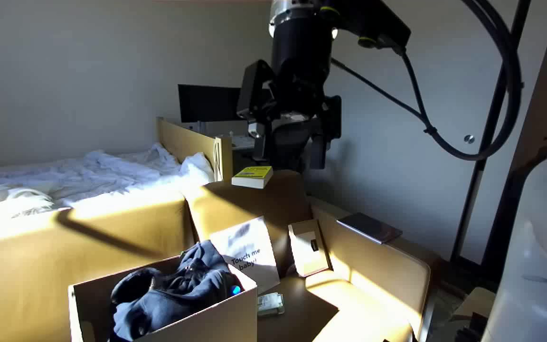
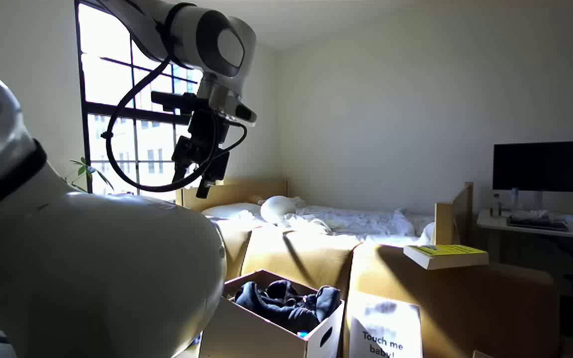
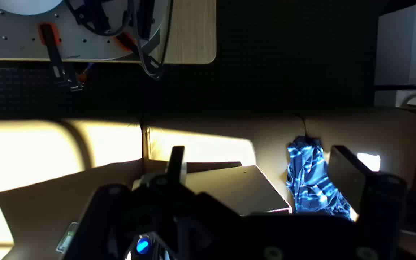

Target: Pick up the book and put it in the box

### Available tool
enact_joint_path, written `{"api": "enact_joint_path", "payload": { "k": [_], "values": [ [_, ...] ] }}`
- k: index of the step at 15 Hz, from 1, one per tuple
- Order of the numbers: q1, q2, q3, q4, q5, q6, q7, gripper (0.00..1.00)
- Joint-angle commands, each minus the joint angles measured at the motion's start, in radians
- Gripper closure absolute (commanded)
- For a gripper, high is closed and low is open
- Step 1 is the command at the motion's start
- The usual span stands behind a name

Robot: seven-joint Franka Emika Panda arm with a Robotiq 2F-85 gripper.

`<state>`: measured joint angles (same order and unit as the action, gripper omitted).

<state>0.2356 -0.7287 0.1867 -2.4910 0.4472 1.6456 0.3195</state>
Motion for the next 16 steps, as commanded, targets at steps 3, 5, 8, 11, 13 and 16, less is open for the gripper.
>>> {"api": "enact_joint_path", "payload": {
  "k": [3,5,8,11,13,16],
  "values": [
    [-0.031,-0.003,0.022,0.003,0.013,-0.01,-0.014,0.0],
    [-0.031,-0.003,0.022,0.003,0.013,-0.01,-0.014,0.0],
    [-0.071,0.03,0.061,0.013,-0.056,0.056,0.014,0.0],
    [-0.163,0.097,0.059,0.048,-0.202,0.14,0.011,0.0],
    [-0.238,0.147,0.034,0.077,-0.337,0.176,0.019,0.0],
    [-0.352,0.243,-0.021,0.138,-0.535,0.194,0.026,0.0]
  ]
}}
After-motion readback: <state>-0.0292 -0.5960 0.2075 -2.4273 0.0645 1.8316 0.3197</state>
